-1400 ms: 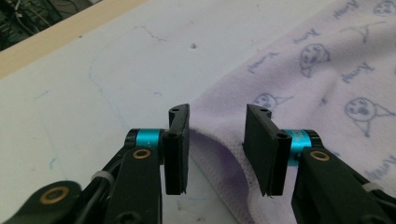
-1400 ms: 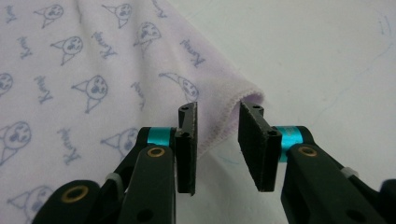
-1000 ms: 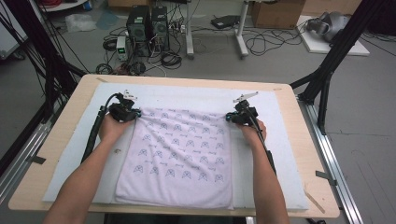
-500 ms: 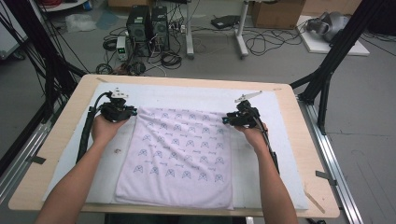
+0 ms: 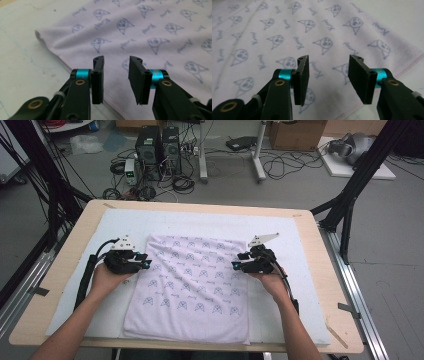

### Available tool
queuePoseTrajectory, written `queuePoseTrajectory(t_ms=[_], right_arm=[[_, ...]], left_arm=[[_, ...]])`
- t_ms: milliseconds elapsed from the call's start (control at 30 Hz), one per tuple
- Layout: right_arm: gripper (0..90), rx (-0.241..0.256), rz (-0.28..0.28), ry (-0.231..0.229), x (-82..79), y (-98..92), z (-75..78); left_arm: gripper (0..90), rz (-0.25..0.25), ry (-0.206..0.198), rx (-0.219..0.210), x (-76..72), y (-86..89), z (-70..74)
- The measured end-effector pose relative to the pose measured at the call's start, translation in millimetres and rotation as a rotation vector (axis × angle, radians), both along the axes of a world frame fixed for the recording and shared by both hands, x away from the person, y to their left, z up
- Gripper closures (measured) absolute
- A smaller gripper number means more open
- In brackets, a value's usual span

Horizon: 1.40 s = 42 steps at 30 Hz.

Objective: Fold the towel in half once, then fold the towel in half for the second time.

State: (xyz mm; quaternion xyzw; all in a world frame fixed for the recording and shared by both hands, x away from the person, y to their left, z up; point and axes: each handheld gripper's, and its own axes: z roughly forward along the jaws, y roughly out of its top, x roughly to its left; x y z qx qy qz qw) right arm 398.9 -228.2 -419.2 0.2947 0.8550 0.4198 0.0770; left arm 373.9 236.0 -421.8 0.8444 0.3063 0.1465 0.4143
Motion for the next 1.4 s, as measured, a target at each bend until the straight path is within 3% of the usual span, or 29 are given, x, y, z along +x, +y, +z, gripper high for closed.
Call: queuePoseTrajectory(t_ms=[133,267,500,600,667,767,867,1033,1300,1400], right_arm=[[46.2,0.028,-0.003,-0.008,-6.7,-4.7,0.5],[37.7,0.047,-0.032,0.019,-5.2,-7.0,-3.2],[33.3,0.065,-0.062,0.020,1.9,-0.9,-7.8],[31.8,0.031,-0.056,0.015,9.4,3.2,-3.1],[30.4,0.013,-0.056,0.006,14.9,4.9,2.9],[29.9,0.007,-0.065,0.004,23.7,5.3,14.4],[29.7,0.005,-0.069,-0.023,28.5,5.7,26.3],[29.1,-0.003,-0.070,-0.049,30.8,5.3,34.9],[29.1,-0.036,-0.119,-0.010,42.2,-2.0,22.5],[29.1,-0.042,-0.137,-0.009,46.3,-5.3,18.7]], left_arm=[[59.2,0.014,0.021,-0.036,-4.4,8.3,-0.3],[54.6,0.036,0.024,-0.063,-2.3,13.2,1.0],[49.4,0.106,0.018,-0.052,9.9,16.6,-2.1],[49.7,0.123,0.024,-0.060,13.2,18.9,-3.3],[49.2,0.125,0.035,-0.051,16.6,18.6,1.5],[46.7,0.132,0.009,-0.072,21.7,16.6,17.0],[46.3,0.123,-0.008,-0.065,27.9,12.3,31.2],[45.6,0.118,-0.022,-0.059,36.2,5.8,43.3],[46.1,0.140,0.024,-0.023,52.5,4.2,28.0],[46.7,0.153,0.042,-0.039,56.5,5.6,23.4]])
